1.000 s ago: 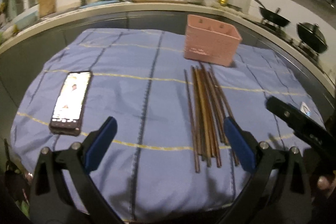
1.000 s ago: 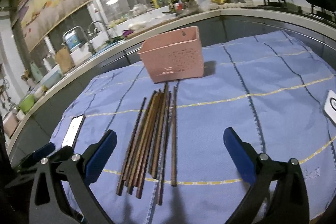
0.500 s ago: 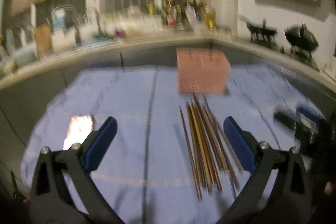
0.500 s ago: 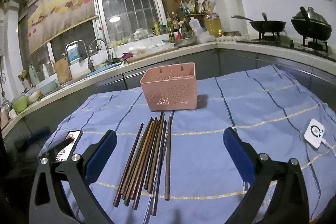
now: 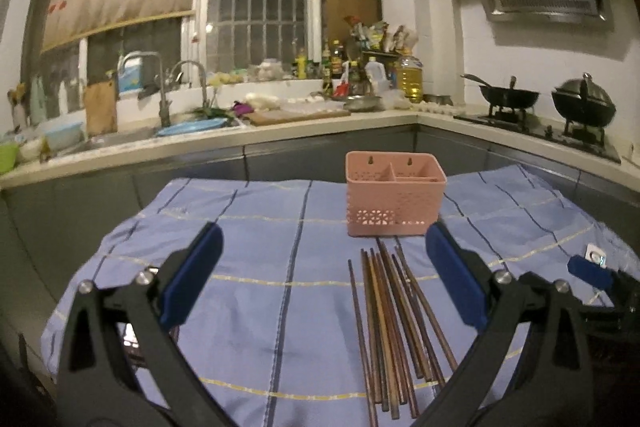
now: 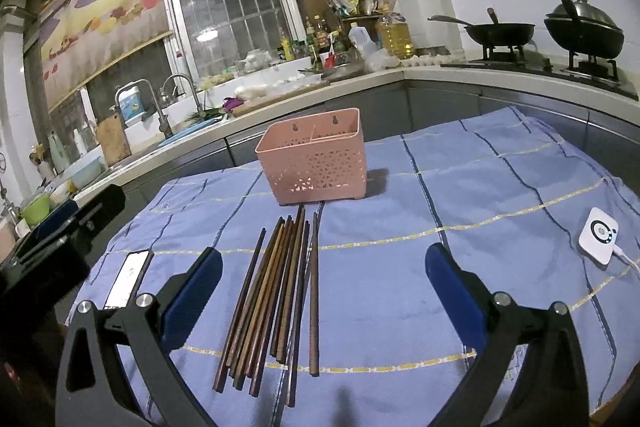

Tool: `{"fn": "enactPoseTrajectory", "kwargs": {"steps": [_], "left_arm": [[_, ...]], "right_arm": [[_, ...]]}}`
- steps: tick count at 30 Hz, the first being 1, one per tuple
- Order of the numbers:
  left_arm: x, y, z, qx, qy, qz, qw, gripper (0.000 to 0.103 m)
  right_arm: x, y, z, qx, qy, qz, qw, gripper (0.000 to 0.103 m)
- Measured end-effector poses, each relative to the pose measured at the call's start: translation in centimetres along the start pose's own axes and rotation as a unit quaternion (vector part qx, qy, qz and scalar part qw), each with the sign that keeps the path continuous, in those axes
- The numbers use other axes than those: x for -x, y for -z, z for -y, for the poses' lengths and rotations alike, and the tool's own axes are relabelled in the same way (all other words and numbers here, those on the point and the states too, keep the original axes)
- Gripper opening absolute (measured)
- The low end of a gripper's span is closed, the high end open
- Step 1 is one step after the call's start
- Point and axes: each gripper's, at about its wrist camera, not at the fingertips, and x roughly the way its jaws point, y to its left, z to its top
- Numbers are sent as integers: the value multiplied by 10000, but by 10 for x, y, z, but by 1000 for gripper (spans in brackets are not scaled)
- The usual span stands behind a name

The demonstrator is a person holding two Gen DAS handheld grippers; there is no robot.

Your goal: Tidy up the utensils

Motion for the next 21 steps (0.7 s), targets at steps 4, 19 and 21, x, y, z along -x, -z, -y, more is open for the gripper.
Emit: {"fn": "enactPoseTrajectory", "kwargs": {"steps": [4, 19, 21], "left_arm": [[0, 0, -5, 134, -201, 23, 9997, 97], [0, 8, 13, -101, -105, -64, 9999, 97], [-3, 8, 12, -83, -166, -161, 9997, 97]], "right_arm": [[2, -2, 1, 13, 45, 92, 9999, 100], [-17, 2, 1, -13, -28, -288, 9996, 100], [-20, 3, -1, 30, -8, -385, 9993, 100]]}}
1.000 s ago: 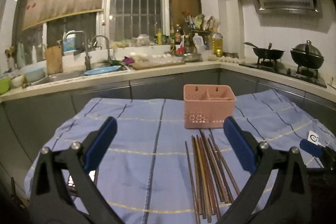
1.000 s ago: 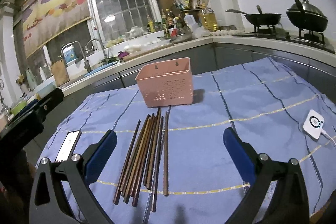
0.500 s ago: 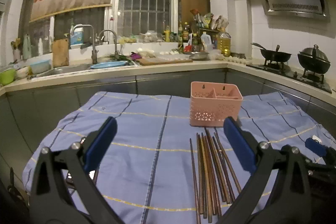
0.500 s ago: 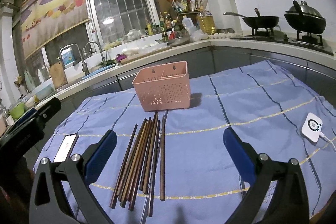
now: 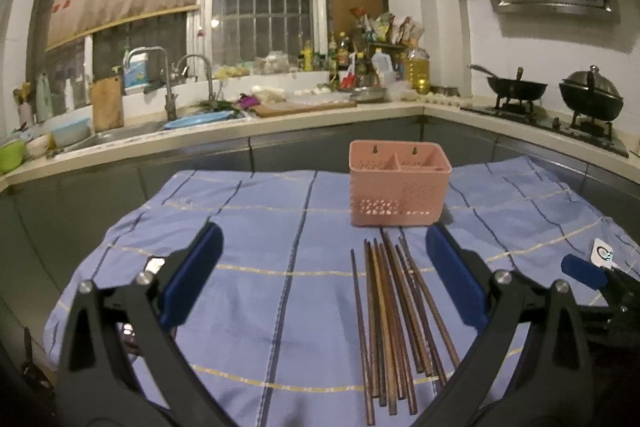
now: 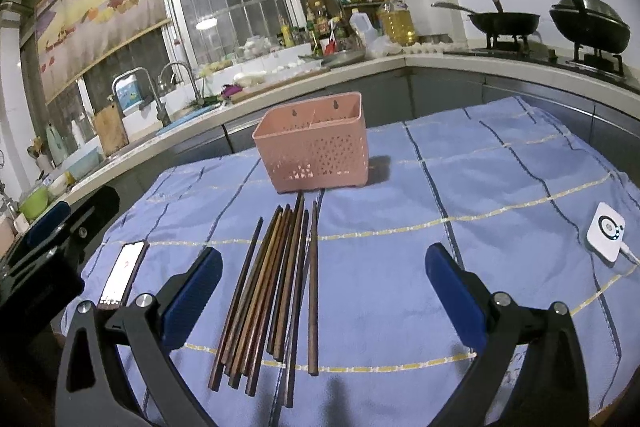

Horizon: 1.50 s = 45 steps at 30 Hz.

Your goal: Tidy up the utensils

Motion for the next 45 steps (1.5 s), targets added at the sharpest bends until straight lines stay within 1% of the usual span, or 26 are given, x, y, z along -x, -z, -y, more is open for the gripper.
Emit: {"fn": "enactPoseTrajectory", "kwargs": {"steps": [3, 7, 11, 13, 18, 20, 23, 27, 31, 37, 42, 45], "left_arm": [[0, 0, -3, 22, 12, 8, 10000, 97], [-1, -1, -8, 86, 156, 30, 9998, 97], [0, 0, -9, -2, -58, 240, 9997, 97], [-1, -1, -9, -23, -100, 243, 9997, 97], [-7, -1, -9, -16, 5, -11, 10000, 97], [-11, -1, -7, -105, -39, -118, 9999, 97], [-22, -2, -4, -293, -140, -415, 9986, 97], [-31, -1, -9, -251, -154, -631, 9976, 97], [-36, -7, -15, -170, -125, -716, 9972, 97], [-46, -20, -17, -94, -132, -721, 9973, 97], [-53, -16, -13, -62, -143, -861, 9962, 97], [-53, -15, -12, -54, -133, -875, 9961, 97]], "right_arm": [[-4, 1, -3, 104, 52, -99, 9999, 100], [-3, 0, -2, 101, -123, -51, 9999, 100], [1, -2, 0, 71, -205, 35, 9998, 100], [2, -3, 0, 63, -248, 69, 9996, 100], [3, -5, -1, 104, -237, 99, 9996, 100], [2, -5, -2, 110, -230, 79, 9996, 100], [1, -8, -5, 192, -180, 46, 9996, 100], [-2, -10, -8, 286, -125, 37, 9995, 100], [-6, -18, -8, 343, -134, 73, 9993, 100], [-13, -27, 0, 99, -207, 52, 9997, 100], [-10, -26, 4, 77, -174, 60, 9998, 99], [-9, -27, 6, 54, -163, 95, 9998, 98]]}}
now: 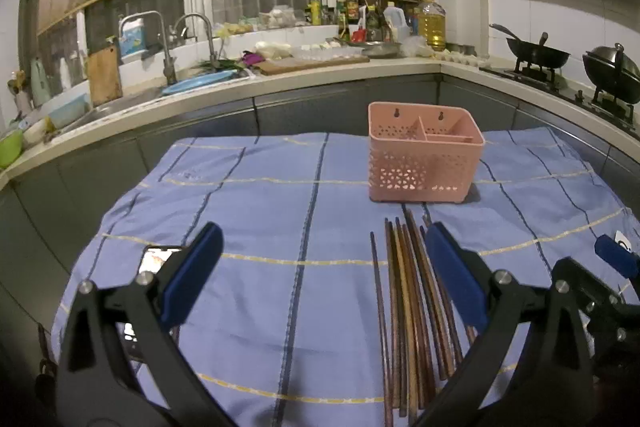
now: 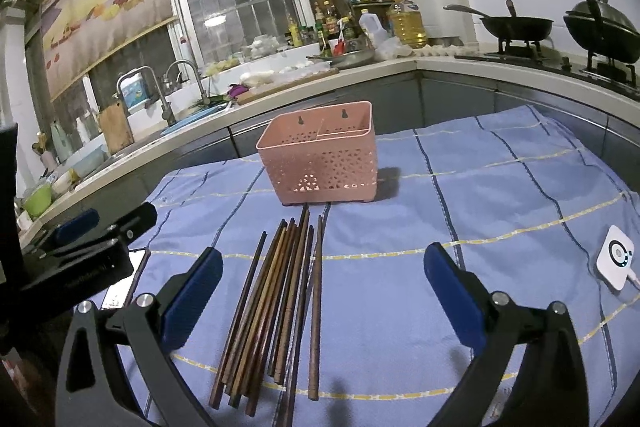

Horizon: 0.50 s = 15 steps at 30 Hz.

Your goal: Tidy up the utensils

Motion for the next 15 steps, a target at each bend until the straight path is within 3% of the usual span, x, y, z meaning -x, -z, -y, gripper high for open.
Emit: {"fn": "enactPoseTrajectory", "kwargs": {"steps": [15], "left_arm": [[-1, 0, 0, 19, -105, 33, 9999, 97]], "right_arm": [[9, -8, -4, 137, -25, 248, 9996, 97]]}}
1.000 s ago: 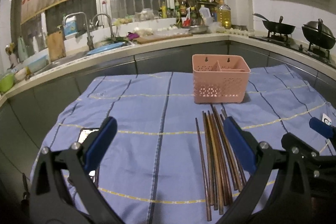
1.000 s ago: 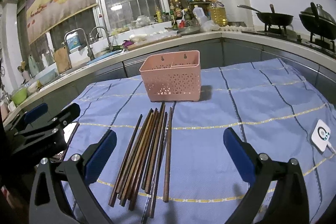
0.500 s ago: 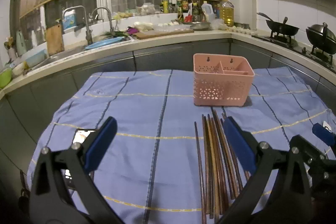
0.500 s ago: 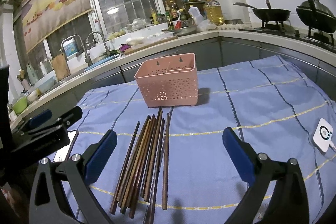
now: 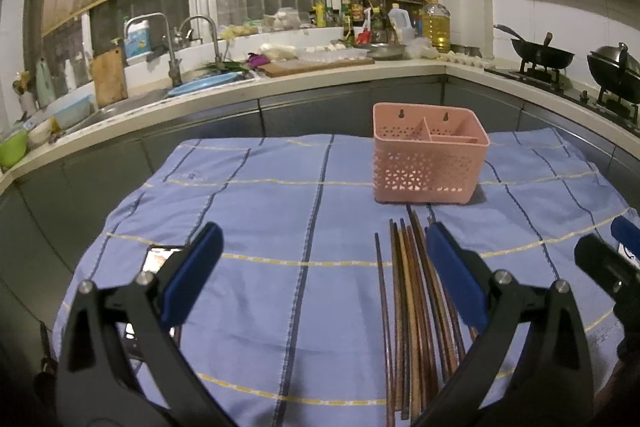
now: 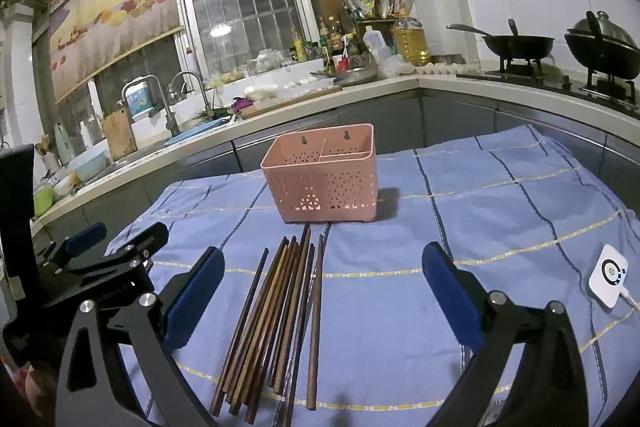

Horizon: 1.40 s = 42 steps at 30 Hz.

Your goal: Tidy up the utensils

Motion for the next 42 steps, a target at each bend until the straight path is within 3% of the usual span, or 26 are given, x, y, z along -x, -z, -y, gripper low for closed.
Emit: {"fn": "enactPoseTrajectory", "kwargs": {"steps": [42], "left_arm": [[-8, 17, -2, -76, -27, -109, 9999, 97]], "right_arm": [[-12, 19, -7, -16, -105, -286, 9995, 88]]}}
